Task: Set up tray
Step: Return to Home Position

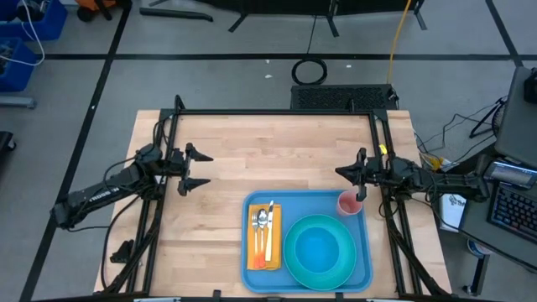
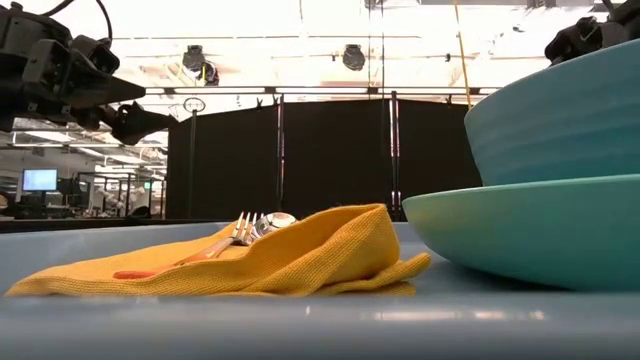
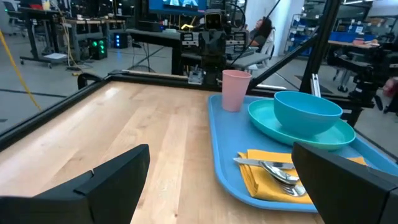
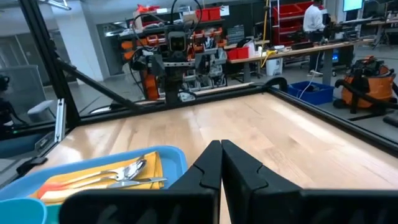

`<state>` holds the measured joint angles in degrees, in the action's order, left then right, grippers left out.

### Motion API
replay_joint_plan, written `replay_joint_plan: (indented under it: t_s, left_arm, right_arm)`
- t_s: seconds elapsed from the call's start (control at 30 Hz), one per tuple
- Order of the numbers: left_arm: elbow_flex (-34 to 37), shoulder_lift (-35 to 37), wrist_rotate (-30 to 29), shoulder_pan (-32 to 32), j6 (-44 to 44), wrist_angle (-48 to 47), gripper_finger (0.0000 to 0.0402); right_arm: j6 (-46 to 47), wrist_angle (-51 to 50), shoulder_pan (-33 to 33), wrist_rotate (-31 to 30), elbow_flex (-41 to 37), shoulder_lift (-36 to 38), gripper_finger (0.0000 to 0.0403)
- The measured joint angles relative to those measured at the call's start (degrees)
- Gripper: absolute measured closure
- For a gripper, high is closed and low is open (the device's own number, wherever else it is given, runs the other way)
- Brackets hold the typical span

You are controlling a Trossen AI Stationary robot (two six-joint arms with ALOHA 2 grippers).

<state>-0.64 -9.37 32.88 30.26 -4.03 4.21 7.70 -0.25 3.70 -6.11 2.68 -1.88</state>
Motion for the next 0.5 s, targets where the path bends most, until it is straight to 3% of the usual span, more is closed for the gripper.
replay_joint_plan:
  t_s: [0.3, 0.5]
  left_arm:
    - [0.1, 0.0, 0.0, 0.0, 0.0, 1.3, 0.0004]
    - [0.1, 0.0, -0.1, 0.0, -0.1, 1.5, 0.0004]
  right_arm:
    - [-7.1, 2.9, 0.0, 0.1, 0.0, -2.4, 0.0403]
    - [-6.5, 5.2, 0.0, 0.1, 0.0, -2.5, 0.0403]
